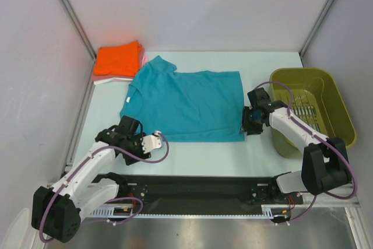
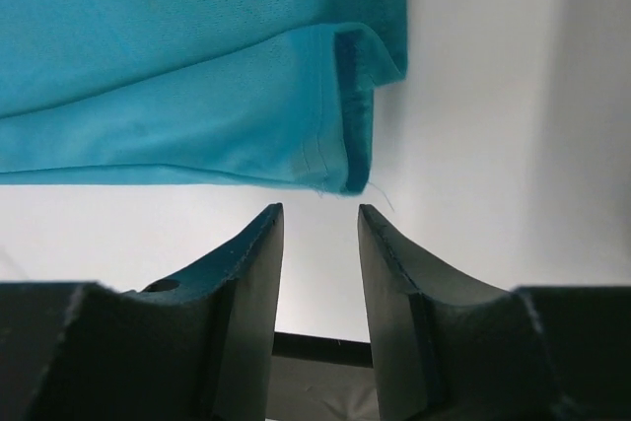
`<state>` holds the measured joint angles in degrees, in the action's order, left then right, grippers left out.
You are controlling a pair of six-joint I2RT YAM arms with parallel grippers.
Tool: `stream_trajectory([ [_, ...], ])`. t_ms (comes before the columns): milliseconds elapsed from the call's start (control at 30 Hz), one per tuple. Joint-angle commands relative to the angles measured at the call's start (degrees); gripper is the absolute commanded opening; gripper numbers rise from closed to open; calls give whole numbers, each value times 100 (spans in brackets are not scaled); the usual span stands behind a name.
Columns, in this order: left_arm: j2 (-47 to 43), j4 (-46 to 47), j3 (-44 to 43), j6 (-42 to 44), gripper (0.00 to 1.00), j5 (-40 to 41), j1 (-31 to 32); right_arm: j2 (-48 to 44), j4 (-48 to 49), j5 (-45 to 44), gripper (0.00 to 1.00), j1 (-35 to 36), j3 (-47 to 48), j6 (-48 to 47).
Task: Fold and stack the t-shirts
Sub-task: Flatten the tshirt out
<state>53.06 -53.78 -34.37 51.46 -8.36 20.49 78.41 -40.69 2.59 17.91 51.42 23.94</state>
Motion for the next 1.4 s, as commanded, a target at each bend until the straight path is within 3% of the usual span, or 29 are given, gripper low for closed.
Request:
stream_trajectory([
  [0,28,613,324,434,62,721,52,384,385,320,42,37,-9,40],
  [100,99,921,667,522,63,818,52,465,710,400,40,37,-228,145],
  [133,108,1157,790,549,63,1053,60,447,824,391,33,28,-281,163],
  [200,108,1334,1055,593,63,1091,60,482,1096,540,29,28,-378,181],
  [300,196,1589,1152,549,63,1135,52,561,1151,629,7,19,-369,225],
  [400,301,1879,1283,549,56,1336,51,465,1046,602,0,19,-474,216],
  [467,302,2029,1397,567,43,1390,60,351,941,576,0,28,-519,198],
  [500,284,2064,1415,541,27,1372,60,220,905,585,0,28,-571,181],
  [533,267,2064,1424,523,19,1355,52,157,870,585,0,19,-580,189],
  [567,249,2038,1398,497,0,1355,60,105,800,593,0,19,-606,190],
  [800,-443,792,450,58,0,899,-1,-510,220,506,0,28,-589,163],
  [967,-657,386,-350,-101,0,459,-203,-836,-238,602,0,28,-580,163],
  [1167,544,956,-1369,-110,0,168,-1072,-810,-10,725,0,-428,-221,23],
  [1367,1925,1255,-2433,-215,0,-104,-1380,-21,763,857,0,-754,263,-224],
])
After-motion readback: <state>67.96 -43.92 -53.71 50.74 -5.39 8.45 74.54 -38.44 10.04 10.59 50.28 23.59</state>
